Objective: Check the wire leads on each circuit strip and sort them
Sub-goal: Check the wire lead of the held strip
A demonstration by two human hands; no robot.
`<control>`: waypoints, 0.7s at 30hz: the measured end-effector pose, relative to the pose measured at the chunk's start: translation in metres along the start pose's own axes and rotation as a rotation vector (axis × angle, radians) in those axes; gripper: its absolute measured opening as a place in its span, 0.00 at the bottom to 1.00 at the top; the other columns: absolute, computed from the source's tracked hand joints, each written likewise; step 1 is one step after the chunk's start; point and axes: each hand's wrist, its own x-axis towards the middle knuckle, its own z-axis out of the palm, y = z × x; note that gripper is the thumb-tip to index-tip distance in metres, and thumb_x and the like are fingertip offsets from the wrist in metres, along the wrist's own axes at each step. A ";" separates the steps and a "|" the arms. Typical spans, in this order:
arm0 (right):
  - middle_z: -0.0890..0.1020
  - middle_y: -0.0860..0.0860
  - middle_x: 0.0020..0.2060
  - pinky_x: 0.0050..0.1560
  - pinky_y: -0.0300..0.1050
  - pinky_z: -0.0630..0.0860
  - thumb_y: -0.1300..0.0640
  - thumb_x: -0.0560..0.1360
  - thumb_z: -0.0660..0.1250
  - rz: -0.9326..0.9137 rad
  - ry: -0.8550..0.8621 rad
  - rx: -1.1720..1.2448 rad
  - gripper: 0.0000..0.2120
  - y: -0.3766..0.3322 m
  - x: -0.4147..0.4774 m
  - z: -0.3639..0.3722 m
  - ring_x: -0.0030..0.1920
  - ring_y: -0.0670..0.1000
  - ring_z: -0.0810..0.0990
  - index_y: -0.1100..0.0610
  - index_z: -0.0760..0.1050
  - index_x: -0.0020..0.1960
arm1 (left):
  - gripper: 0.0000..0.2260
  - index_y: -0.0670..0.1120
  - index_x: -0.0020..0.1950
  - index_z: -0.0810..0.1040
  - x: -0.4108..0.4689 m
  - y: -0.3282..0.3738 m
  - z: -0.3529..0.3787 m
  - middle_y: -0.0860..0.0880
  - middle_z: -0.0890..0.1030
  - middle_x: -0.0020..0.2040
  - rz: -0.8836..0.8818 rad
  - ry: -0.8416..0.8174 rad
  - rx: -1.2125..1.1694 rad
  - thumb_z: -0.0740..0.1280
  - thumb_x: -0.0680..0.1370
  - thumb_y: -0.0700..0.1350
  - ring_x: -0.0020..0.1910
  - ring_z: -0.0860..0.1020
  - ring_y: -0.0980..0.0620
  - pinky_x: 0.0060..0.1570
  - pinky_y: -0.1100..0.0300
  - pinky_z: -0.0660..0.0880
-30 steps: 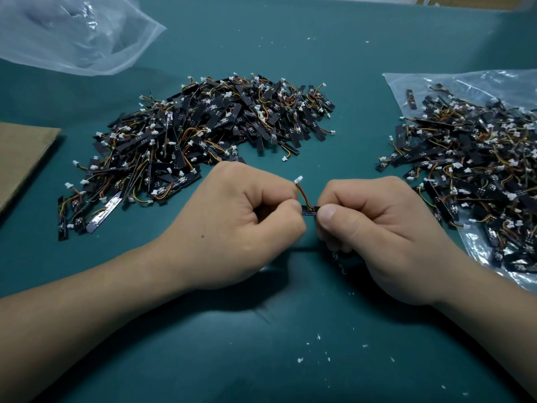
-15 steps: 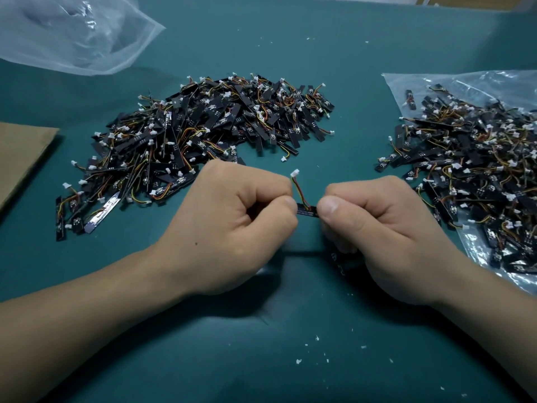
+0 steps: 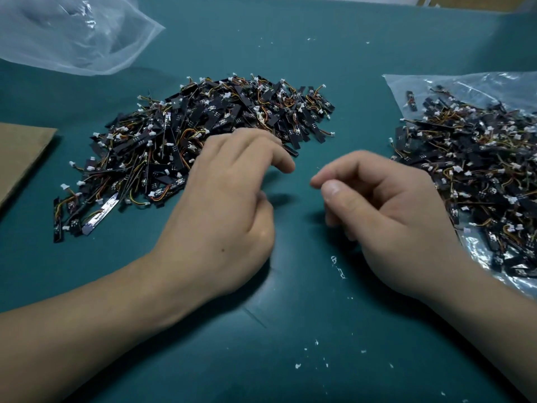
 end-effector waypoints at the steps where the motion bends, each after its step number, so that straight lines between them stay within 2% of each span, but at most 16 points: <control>1: 0.80 0.46 0.32 0.33 0.34 0.70 0.57 0.80 0.67 -0.001 -0.018 -0.031 0.05 -0.001 -0.001 0.000 0.29 0.45 0.75 0.51 0.81 0.49 | 0.22 0.48 0.59 0.77 -0.001 0.000 0.000 0.52 0.76 0.65 0.002 -0.034 0.077 0.60 0.68 0.35 0.68 0.71 0.46 0.70 0.56 0.64; 3: 0.80 0.48 0.32 0.33 0.36 0.70 0.55 0.79 0.67 0.005 -0.040 -0.066 0.05 -0.002 -0.001 0.000 0.30 0.47 0.75 0.50 0.81 0.48 | 0.21 0.48 0.61 0.77 -0.002 0.001 0.001 0.51 0.76 0.66 0.001 -0.113 0.203 0.59 0.70 0.38 0.68 0.71 0.45 0.69 0.51 0.65; 5: 0.80 0.49 0.32 0.33 0.37 0.71 0.55 0.79 0.67 0.011 -0.053 -0.081 0.05 -0.003 -0.001 0.000 0.30 0.49 0.75 0.50 0.81 0.47 | 0.20 0.48 0.61 0.77 -0.002 0.001 0.001 0.50 0.78 0.62 0.011 -0.171 0.238 0.59 0.71 0.39 0.62 0.74 0.44 0.64 0.49 0.69; 9: 0.80 0.49 0.32 0.32 0.40 0.72 0.55 0.79 0.67 -0.013 -0.046 -0.108 0.05 -0.003 -0.001 0.000 0.30 0.50 0.76 0.50 0.81 0.46 | 0.17 0.48 0.60 0.76 -0.002 0.001 -0.001 0.51 0.77 0.57 0.095 -0.207 0.118 0.58 0.73 0.37 0.56 0.75 0.44 0.53 0.44 0.75; 11: 0.81 0.47 0.33 0.35 0.40 0.73 0.57 0.79 0.67 -0.040 0.026 -0.111 0.06 -0.003 -0.002 0.000 0.32 0.50 0.77 0.51 0.81 0.45 | 0.16 0.46 0.60 0.77 -0.003 0.004 0.000 0.50 0.78 0.54 0.187 -0.207 0.012 0.60 0.74 0.35 0.54 0.77 0.46 0.52 0.47 0.77; 12: 0.81 0.46 0.34 0.38 0.39 0.73 0.59 0.78 0.67 -0.056 0.092 -0.125 0.05 -0.003 -0.002 -0.001 0.35 0.49 0.78 0.51 0.80 0.46 | 0.17 0.44 0.59 0.78 -0.004 0.005 0.001 0.49 0.79 0.53 0.218 -0.185 -0.033 0.62 0.74 0.33 0.53 0.78 0.48 0.52 0.52 0.77; 14: 0.82 0.44 0.40 0.47 0.33 0.71 0.62 0.77 0.67 -0.060 0.207 -0.179 0.07 -0.002 -0.002 -0.002 0.43 0.47 0.80 0.52 0.79 0.51 | 0.17 0.43 0.57 0.80 -0.003 0.005 0.001 0.50 0.80 0.48 0.231 -0.120 -0.120 0.65 0.72 0.29 0.49 0.79 0.52 0.51 0.58 0.76; 15: 0.82 0.43 0.44 0.51 0.32 0.70 0.63 0.76 0.67 -0.038 0.216 -0.211 0.10 -0.001 -0.001 -0.002 0.47 0.46 0.80 0.51 0.78 0.54 | 0.17 0.42 0.56 0.81 -0.002 0.004 0.001 0.50 0.81 0.47 0.233 -0.103 -0.162 0.66 0.71 0.27 0.48 0.79 0.53 0.50 0.58 0.77; 16: 0.82 0.43 0.48 0.55 0.33 0.70 0.63 0.74 0.66 -0.007 0.183 -0.254 0.14 -0.001 0.000 -0.002 0.52 0.46 0.80 0.51 0.78 0.57 | 0.16 0.42 0.54 0.81 -0.001 0.003 0.001 0.50 0.80 0.46 0.238 -0.104 -0.197 0.68 0.71 0.27 0.47 0.80 0.53 0.50 0.56 0.78; 18: 0.81 0.43 0.55 0.65 0.44 0.71 0.60 0.72 0.65 0.040 0.050 -0.387 0.19 -0.001 0.003 0.000 0.59 0.47 0.78 0.50 0.79 0.62 | 0.15 0.43 0.51 0.82 0.001 0.001 0.001 0.50 0.80 0.46 0.251 -0.119 -0.243 0.70 0.70 0.26 0.47 0.80 0.52 0.48 0.53 0.79; 19: 0.80 0.43 0.58 0.68 0.51 0.69 0.58 0.71 0.65 0.049 -0.013 -0.457 0.21 -0.001 0.004 0.001 0.62 0.48 0.76 0.49 0.79 0.63 | 0.15 0.43 0.49 0.82 0.002 0.000 0.001 0.50 0.80 0.45 0.253 -0.115 -0.259 0.71 0.70 0.26 0.47 0.80 0.52 0.48 0.53 0.79; 21: 0.78 0.43 0.62 0.70 0.56 0.66 0.54 0.71 0.65 0.056 -0.077 -0.519 0.22 -0.003 0.005 0.002 0.65 0.48 0.74 0.48 0.79 0.65 | 0.13 0.43 0.46 0.82 0.002 -0.001 0.000 0.49 0.80 0.43 0.242 -0.082 -0.300 0.71 0.70 0.25 0.46 0.80 0.52 0.46 0.55 0.80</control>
